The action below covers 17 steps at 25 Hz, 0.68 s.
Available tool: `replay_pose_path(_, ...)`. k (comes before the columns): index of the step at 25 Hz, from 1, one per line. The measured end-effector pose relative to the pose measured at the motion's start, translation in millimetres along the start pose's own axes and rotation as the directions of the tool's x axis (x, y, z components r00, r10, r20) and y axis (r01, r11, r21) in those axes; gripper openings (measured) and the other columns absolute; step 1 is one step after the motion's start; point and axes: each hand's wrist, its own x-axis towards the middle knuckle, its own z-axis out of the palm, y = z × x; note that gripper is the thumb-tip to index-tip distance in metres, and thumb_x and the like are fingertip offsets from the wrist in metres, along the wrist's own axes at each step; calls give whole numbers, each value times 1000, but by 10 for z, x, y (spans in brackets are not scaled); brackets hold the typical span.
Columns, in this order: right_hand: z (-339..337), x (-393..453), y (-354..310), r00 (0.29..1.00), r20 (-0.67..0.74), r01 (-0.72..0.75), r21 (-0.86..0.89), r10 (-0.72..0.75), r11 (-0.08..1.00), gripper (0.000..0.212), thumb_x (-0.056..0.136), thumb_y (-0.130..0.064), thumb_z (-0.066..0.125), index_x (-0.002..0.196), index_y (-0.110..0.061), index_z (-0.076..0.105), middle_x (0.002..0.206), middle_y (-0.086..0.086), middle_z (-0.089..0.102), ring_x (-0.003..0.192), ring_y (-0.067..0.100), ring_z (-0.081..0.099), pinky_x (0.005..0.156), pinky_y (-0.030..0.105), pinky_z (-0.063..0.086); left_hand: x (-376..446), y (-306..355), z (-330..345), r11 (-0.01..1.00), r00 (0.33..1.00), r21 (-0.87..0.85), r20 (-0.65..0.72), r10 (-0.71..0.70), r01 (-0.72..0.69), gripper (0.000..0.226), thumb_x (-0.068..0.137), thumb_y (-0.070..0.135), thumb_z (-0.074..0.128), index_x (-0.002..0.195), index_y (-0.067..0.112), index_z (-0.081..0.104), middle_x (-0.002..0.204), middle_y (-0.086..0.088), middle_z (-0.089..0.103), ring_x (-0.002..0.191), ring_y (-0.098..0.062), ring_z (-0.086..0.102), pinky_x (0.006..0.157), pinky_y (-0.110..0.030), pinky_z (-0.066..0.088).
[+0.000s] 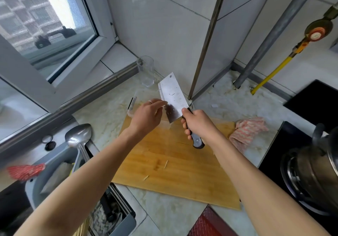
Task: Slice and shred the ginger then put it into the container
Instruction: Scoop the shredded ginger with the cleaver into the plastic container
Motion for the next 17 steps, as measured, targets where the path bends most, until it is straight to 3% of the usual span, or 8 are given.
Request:
replay_pose_path(4,-21,47,-81,1000,-8,-4,44,4,999,43,105,-40,44,85,-5,60,67,4,54,43,13,49,43,25,44,-52,-37,72,988,996,130,44,73,-79,41,91,3,53,130,12,65,131,-4,65,119,-26,61,92,-38,54)
replay_pose_path(8,-119,48,-91,1000,1,-20,40,20,999,42,105,-39,44,84,-5,59,66,4,53,43,13,48,43,26,44,-49,-158,0,958,988,284,151,1,-44,35,86,3,58,113,17,75,122,0,70,125,-28,56,109,-42,41)
replay_pose_path(10,-159,47,-81,1000,9,-12,4,12,1000,43,104,-40,45,84,-5,60,66,4,53,44,14,48,44,26,44,28,-163,-80,975,990,212,101,-96,73,39,86,-1,53,115,15,74,123,-2,70,122,-26,58,108,-39,42)
replay_pose_path(13,-161,20,-90,999,44,11,-68,-8,998,43,105,-41,45,86,-5,60,68,4,54,44,13,48,44,27,44,198,-65,-171,972,977,100,6,-214,212,53,87,-6,44,134,13,61,141,-5,58,128,-26,54,105,-42,48)
replay_pose_path(17,-118,-22,-95,998,61,29,-103,-23,994,42,105,-41,45,88,-5,59,70,4,53,45,13,48,44,26,44,267,-79,-108,965,965,118,97,-246,234,66,81,-10,44,141,17,54,147,0,51,129,-25,52,102,-42,50)
